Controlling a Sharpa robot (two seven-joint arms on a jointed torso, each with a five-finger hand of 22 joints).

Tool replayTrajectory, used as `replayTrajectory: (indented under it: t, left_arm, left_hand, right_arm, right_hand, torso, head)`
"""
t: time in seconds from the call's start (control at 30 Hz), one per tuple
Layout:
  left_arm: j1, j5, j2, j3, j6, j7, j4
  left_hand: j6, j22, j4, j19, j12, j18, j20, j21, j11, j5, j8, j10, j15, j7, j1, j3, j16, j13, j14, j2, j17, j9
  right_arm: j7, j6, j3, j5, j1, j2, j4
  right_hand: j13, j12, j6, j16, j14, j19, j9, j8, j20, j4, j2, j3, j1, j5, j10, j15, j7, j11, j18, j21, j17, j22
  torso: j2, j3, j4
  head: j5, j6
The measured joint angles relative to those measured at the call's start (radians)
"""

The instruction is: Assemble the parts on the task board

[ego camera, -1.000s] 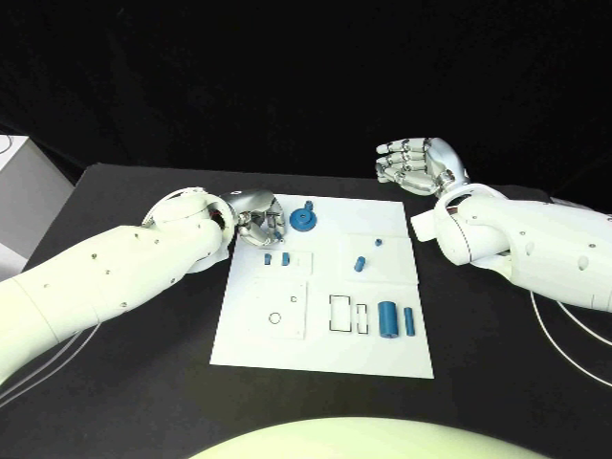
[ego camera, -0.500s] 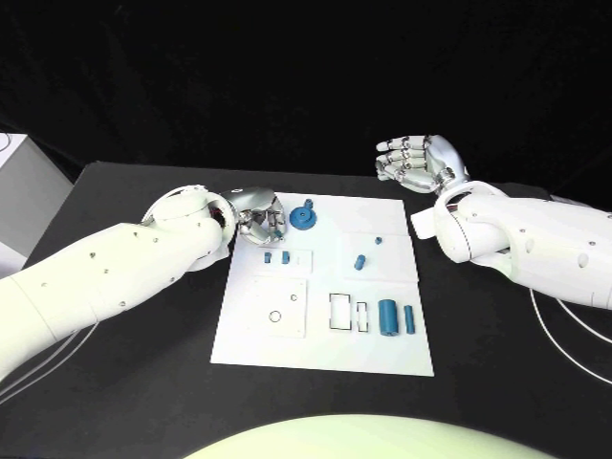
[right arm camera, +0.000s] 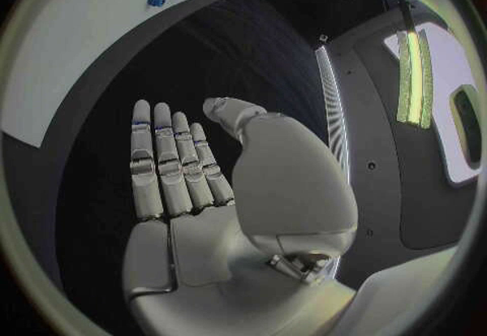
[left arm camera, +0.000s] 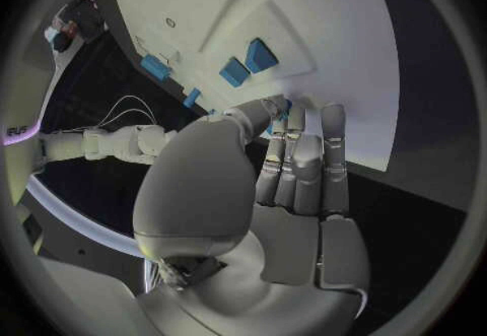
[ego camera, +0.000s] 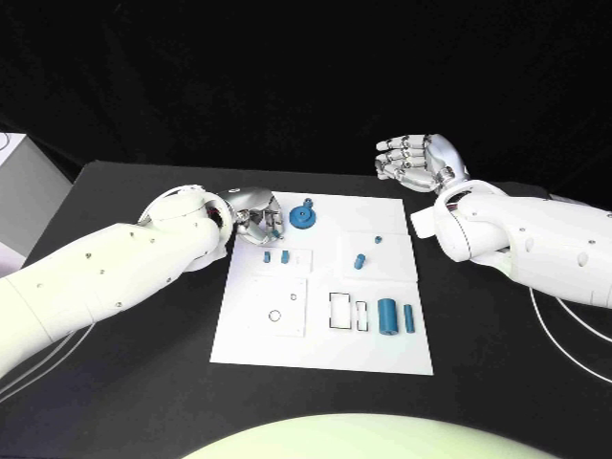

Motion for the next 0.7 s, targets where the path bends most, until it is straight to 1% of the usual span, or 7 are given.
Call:
replayTrajectory:
  t: [0.2,0.43,0.57,0.7]
  left_arm:
    - [0.0,-0.001,-0.008,0.009,-0.003,-0.001,0.015]
    - [0.0,-0.002,-0.02,0.021,-0.005,-0.001,0.055]
    - [-0.002,-0.002,-0.024,0.023,-0.005,-0.002,0.069]
    - [-0.003,-0.002,-0.025,0.023,-0.003,-0.003,0.072]
  left_hand:
    - [0.0,-0.001,0.0,0.0,0.0,0.0,0.0,0.0,0.0,0.0,0.0,0.0,0.0,0.0,0.0,0.0,0.0,0.0,0.0,0.0,0.0,0.0]
    - [0.0,-0.001,0.0,0.0,-0.006,0.0,0.0,0.0,0.001,0.0,0.0,0.001,0.0,0.0,0.0,0.0,0.0,0.0,0.0,0.0,-0.004,0.0]
    - [0.0,-0.001,0.0,0.0,-0.006,0.0,0.0,0.0,0.001,0.0,0.0,0.001,0.0,0.0,0.0,0.0,0.0,0.0,0.0,0.0,-0.004,0.0]
    - [0.0,-0.001,0.0,0.0,-0.006,0.0,0.0,0.0,0.001,0.0,0.0,0.001,0.0,0.0,0.0,0.0,0.0,0.0,0.0,0.0,-0.004,0.0]
  right_arm:
    - [0.0,0.0,0.0,0.0,0.0,0.0,0.0]
    - [0.0,0.0,0.0,0.0,0.0,0.0,0.0]
    - [0.0,0.0,0.0,0.0,0.0,-0.001,0.0]
    - [0.0,0.0,0.0,0.0,0.0,-0.001,0.0]
  right_hand:
    - [0.0,0.0,0.0,0.0,0.0,0.0,0.0,0.0,0.0,0.0,0.0,0.0,0.0,0.0,0.0,0.0,0.0,0.0,0.0,0.0,0.0,0.0]
    - [0.0,0.0,0.0,0.0,0.0,0.0,0.0,0.0,0.0,0.0,0.0,0.0,0.0,0.0,0.0,0.0,0.0,0.0,0.0,0.0,0.0,0.0]
    - [0.0,0.0,0.0,0.0,0.0,0.0,-0.001,0.0,0.0,0.0,0.0,0.0,0.0,0.0,0.0,0.0,0.0,0.0,0.0,0.0,0.0,0.0]
    - [0.0,0.0,0.0,0.0,0.0,0.0,-0.001,0.0,0.0,0.0,0.0,0.0,0.0,0.0,0.0,0.0,0.0,0.0,0.0,0.0,0.0,0.0]
  torso:
    - [-0.001,-0.0006,0.0001]
    - [-0.001,-0.0007,-0.0003]
    - [-0.001,-0.0007,0.0005]
    - [-0.001,-0.0007,0.0007]
  head:
    - [0.0,0.0]
    - [0.0,0.001]
    - [-0.001,0.001]
    - [0.0,0.0]
